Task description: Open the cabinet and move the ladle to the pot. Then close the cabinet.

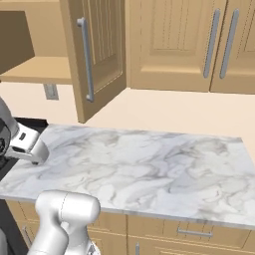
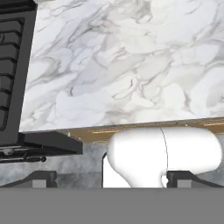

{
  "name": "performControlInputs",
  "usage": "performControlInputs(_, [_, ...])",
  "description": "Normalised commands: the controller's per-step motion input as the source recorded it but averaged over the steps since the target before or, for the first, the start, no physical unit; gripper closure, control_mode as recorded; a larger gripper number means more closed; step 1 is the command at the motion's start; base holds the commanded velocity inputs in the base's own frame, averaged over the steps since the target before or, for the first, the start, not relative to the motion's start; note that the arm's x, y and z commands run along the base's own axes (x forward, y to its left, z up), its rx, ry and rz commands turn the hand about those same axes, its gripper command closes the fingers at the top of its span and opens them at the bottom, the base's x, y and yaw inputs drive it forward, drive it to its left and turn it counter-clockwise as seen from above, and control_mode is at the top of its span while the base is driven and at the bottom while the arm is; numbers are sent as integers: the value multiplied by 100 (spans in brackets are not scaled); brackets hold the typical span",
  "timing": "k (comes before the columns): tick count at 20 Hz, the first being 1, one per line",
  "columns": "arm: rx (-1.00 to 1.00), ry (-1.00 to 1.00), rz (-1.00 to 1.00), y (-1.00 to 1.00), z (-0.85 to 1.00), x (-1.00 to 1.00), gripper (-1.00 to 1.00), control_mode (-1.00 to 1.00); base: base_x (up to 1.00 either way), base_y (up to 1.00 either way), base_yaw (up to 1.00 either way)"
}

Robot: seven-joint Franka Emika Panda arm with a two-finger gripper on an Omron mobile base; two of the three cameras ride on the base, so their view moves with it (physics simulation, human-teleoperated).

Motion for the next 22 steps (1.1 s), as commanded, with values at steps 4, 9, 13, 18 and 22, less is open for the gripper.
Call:
performControlInputs(4, [0,-26,0,-4,56,-61,-100,-100,0,0,0])
performControlInputs(9, [2,-21,0,-30,65,-16,-100,-100,0,0,0])
performControlInputs(13, [5,-22,0,-74,60,-1,-100,-100,0,0,0])
performControlInputs(18, [11,-25,0,-99,28,-13,-100,-100,0,0,0])
performControlInputs(22, [18,-29,0,-89,11,-6,-100,-100,0,0,0])
